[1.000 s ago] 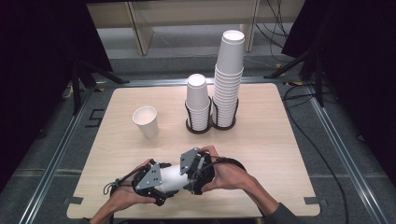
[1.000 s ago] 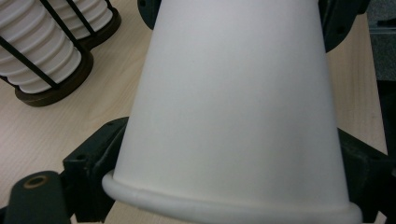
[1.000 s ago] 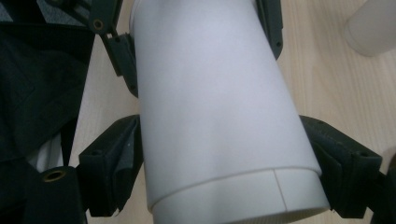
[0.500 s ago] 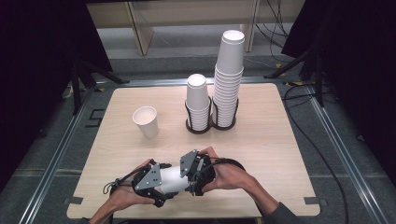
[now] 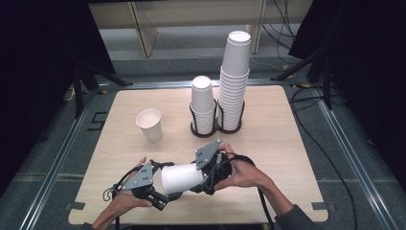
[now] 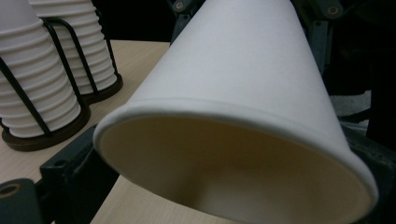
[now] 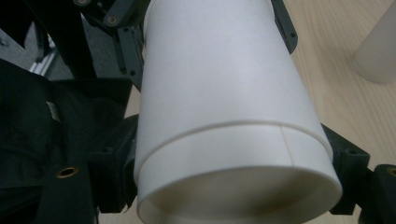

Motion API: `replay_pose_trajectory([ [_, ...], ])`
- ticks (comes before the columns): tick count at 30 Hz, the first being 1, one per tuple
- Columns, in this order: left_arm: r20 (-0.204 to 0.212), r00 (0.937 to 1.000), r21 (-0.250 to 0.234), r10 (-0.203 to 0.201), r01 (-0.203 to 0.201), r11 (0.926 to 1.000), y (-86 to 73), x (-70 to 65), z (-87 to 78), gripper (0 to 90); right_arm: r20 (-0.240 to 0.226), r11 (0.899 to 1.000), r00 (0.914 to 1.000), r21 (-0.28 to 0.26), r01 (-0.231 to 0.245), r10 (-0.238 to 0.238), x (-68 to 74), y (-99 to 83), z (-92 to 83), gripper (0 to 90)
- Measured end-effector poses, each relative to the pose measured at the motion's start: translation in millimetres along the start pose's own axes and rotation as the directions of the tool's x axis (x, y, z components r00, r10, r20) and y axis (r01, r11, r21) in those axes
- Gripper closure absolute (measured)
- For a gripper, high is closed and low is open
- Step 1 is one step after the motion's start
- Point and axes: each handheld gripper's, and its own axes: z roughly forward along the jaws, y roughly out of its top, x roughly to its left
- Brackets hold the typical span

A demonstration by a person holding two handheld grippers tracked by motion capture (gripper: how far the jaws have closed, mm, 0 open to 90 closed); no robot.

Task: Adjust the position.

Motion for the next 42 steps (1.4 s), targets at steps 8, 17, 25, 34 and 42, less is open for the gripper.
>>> replay_pose_trajectory([
  [8,0.002,0.9997,-0.072,-0.025,0.025,0.9971,3.1,-0.5,-3.6,5.3,-0.031,0.997,0.9995,-0.075,-0.014,0.011,-3.9,-3.2,-7.4,23.7],
  [17,-0.002,0.9994,-0.028,0.035,-0.035,0.9990,7.3,-0.3,-4.5,9.0,-0.040,0.998,0.9990,-0.058,-0.024,0.021,-4.1,-5.3,-5.4,24.2],
  [25,-0.020,0.9969,0.048,0.076,-0.075,0.9960,7.4,-1.7,-2.5,11.2,0.050,0.999,0.9984,0.044,0.023,-0.025,0.7,1.4,-4.5,18.7],
  [34,-0.029,0.9946,0.102,0.100,-0.096,0.9902,7.9,-5.3,1.3,11.6,0.119,0.973,0.9834,0.204,0.111,-0.137,12.4,13.0,4.4,17.2],
  [42,-0.026,0.9910,0.172,0.132,-0.125,0.9772,8.3,-9.4,5.1,11.5,0.119,0.947,0.9704,0.271,0.172,-0.210,13.8,18.0,20.7,18.2],
])
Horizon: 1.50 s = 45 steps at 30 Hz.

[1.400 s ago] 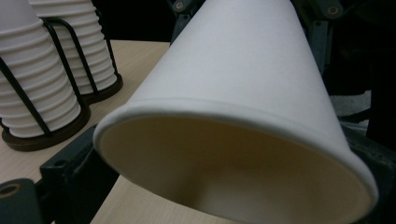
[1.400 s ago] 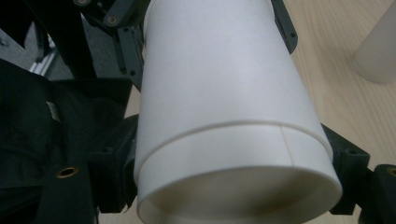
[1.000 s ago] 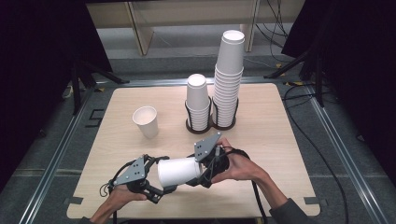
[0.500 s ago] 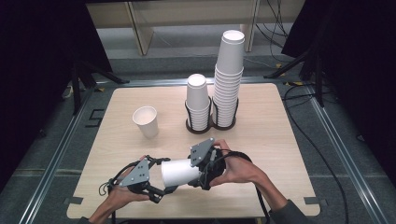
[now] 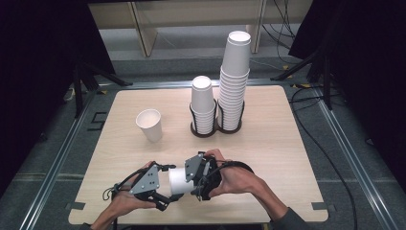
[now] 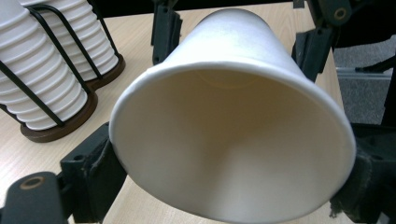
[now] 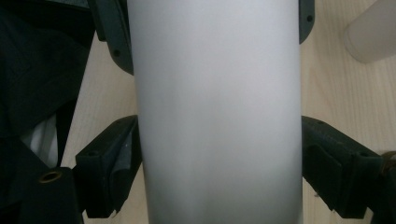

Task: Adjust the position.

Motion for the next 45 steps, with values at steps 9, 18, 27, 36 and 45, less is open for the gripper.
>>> replay_pose_trajectory([
  [9,0.011,0.9999,-0.008,-0.013,0.013,0.9999,-0.5,0.1,-0.4,9.7,-0.004,0.999,0.9995,0.024,0.032,-0.032,2.4,2.9,9.8,21.6],
  [18,0.041,0.9857,-0.226,-0.164,0.169,0.9593,-6.3,8.9,-7.0,5.8,-0.079,0.980,0.9916,-0.160,-0.114,0.102,-5.3,-10.6,-2.7,21.9],
  [27,0.061,0.9682,-0.286,-0.242,0.250,0.9252,-8.0,12.5,-10.0,4.9,-0.121,0.941,0.9813,-0.288,-0.179,0.150,-12.7,-21.4,-9.0,21.8],
  [36,0.055,0.9521,-0.337,-0.301,0.301,0.8921,-6.9,12.7,-9.9,2.3,-0.149,0.903,0.9703,-0.361,-0.233,0.190,-16.5,-25.9,-10.5,21.8],
  [45,0.050,0.9431,-0.376,-0.329,0.322,0.8686,-4.5,11.9,-10.1,0.0,-0.164,0.880,0.9665,-0.406,-0.249,0.198,-16.4,-24.5,-2.9,21.7],
])
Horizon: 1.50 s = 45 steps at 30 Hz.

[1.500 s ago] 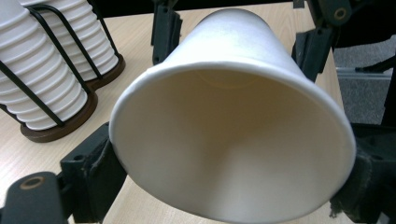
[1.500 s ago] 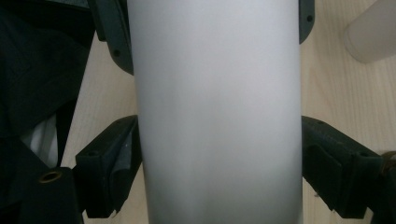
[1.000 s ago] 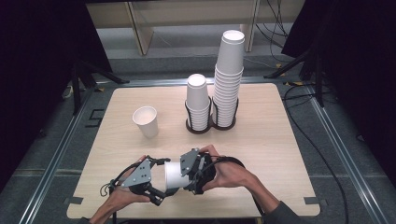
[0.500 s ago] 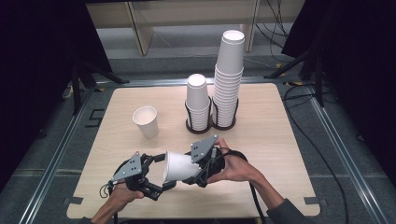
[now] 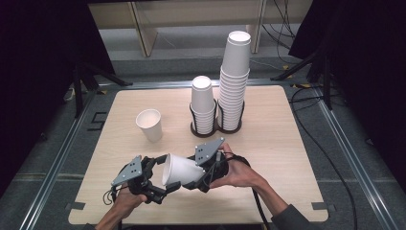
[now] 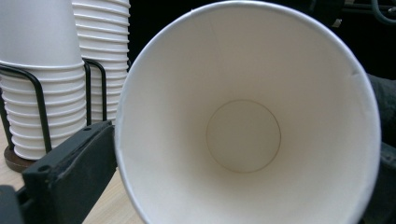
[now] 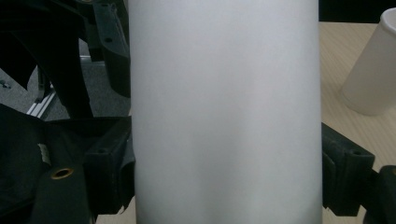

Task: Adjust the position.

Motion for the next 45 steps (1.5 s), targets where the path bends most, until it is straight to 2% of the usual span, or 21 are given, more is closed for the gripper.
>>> replay_pose_trajectory([
  [3,0.009,1.0000,-0.006,-0.002,0.002,1.0000,0.1,-0.5,0.7,0.4,-0.018,1.000,0.9997,-0.007,-0.018,0.018,0.8,-0.6,2.4,21.6],
  [6,0.008,1.0000,-0.010,-0.001,0.001,0.9999,0.5,-2.5,1.1,2.8,-0.017,1.000,0.9998,-0.018,-0.009,0.009,0.5,-1.1,4.0,21.5],
  [7,0.006,1.0000,-0.012,0.001,-0.001,0.9999,0.7,-2.8,1.3,3.0,-0.031,1.000,0.9993,-0.020,-0.022,0.022,0.8,-1.6,5.1,21.5],
  [9,0.004,1.0000,-0.015,-0.002,0.002,0.9999,1.1,-3.2,1.2,2.9,-0.029,0.998,0.9981,-0.020,-0.055,0.055,2.2,-2.5,4.7,21.5],
  [10,0.002,1.0000,-0.016,0.000,0.000,0.9999,1.3,-3.1,1.2,2.9,-0.033,0.998,0.9980,-0.026,-0.056,0.055,1.7,-2.9,4.8,21.5],
  [11,0.002,1.0000,-0.012,0.001,-0.001,0.9999,1.4,-3.1,1.2,2.9,-0.031,0.999,0.9992,-0.042,-0.024,0.023,-0.5,-3.0,5.8,21.5],
  [16,-0.004,1.0000,0.001,0.008,-0.008,1.0000,1.7,-4.1,1.4,4.6,-0.043,0.999,0.9985,-0.034,-0.037,0.036,-0.6,-6.2,8.6,21.3],
  [18,-0.003,0.9993,0.015,0.038,-0.038,0.9992,2.8,-4.3,1.4,5.9,-0.044,0.999,0.9987,-0.031,-0.026,0.025,-1.8,-7.5,10.2,21.2],
  [22,0.000,0.9987,0.028,0.051,-0.051,0.9983,3.7,-5.1,1.6,9.4,-0.042,0.999,0.9984,-0.006,-0.037,0.037,-1.9,-11.2,13.7,20.0],
  [31,-0.025,0.9955,0.065,0.092,-0.090,0.9938,5.1,-6.6,1.9,11.5,-0.041,0.997,0.9962,-0.008,-0.077,0.077,-5.0,-14.8,16.1,17.0],
  [33,-0.039,0.9940,0.078,0.102,-0.099,0.9920,5.4,-5.3,1.5,11.5,-0.032,0.997,0.9960,-0.005,-0.083,0.083,-6.5,-16.1,15.6,16.2],
  [36,-0.051,0.9936,0.075,0.101,-0.097,0.9924,5.7,-3.5,0.6,11.5,-0.020,0.995,0.9949,0.001,-0.099,0.099,-8.6,-18.2,11.9,15.9],
  [38,-0.073,0.9923,0.089,0.100,-0.093,0.9917,7.4,-2.1,-1.7,11.5,-0.005,0.994,0.9940,0.005,-0.109,0.109,-10.2,-20.3,7.3,15.9],
  [41,-0.106,0.9884,0.112,0.109,-0.097,0.9889,8.9,0.9,-3.5,11.4,0.038,0.991,0.9909,0.019,-0.130,0.129,-11.0,-23.6,-1.2,16.1],
  [43,-0.131,0.9850,0.116,0.112,-0.097,0.9885,8.7,2.7,-3.1,11.3,0.058,0.992,0.9908,0.018,-0.123,0.122,-12.5,-25.4,-6.0,16.2],
  [44,-0.147,0.9826,0.140,0.113,-0.092,0.9859,9.6,3.1,-4.4,11.3,0.072,0.992,0.9903,0.026,-0.121,0.118,-12.5,-26.2,-8.7,16.7],
  [45,-0.157,0.9802,0.153,0.121,-0.097,0.9834,10.2,4.3,-5.1,11.3,0.091,0.990,0.9868,0.038,-0.138,0.134,-11.3,-27.0,-11.9,16.7],
])
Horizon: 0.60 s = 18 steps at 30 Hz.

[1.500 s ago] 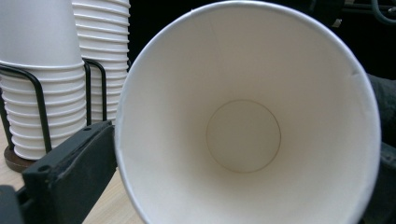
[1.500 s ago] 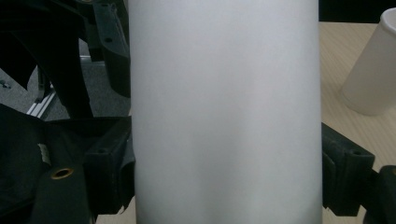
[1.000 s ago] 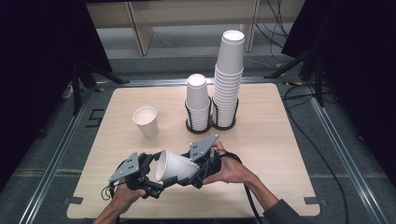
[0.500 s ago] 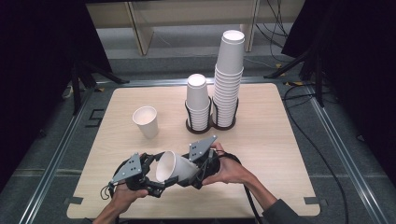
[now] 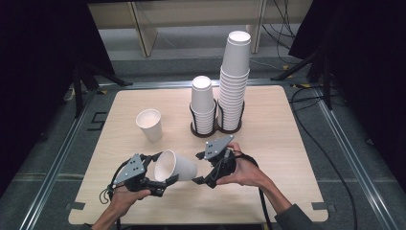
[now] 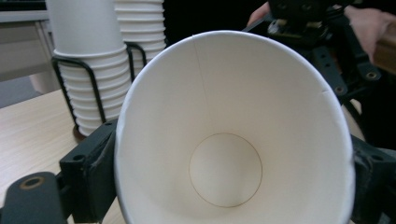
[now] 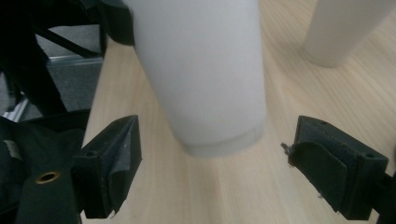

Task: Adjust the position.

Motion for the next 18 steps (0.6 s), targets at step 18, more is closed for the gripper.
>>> replay_pose_trajectory([
  [18,-0.154,0.9862,0.162,0.059,-0.033,0.9862,6.4,18.3,-8.0,11.0,0.105,0.999,0.9941,0.020,-0.030,0.028,-4.7,-21.3,-27.5,18.6],
])
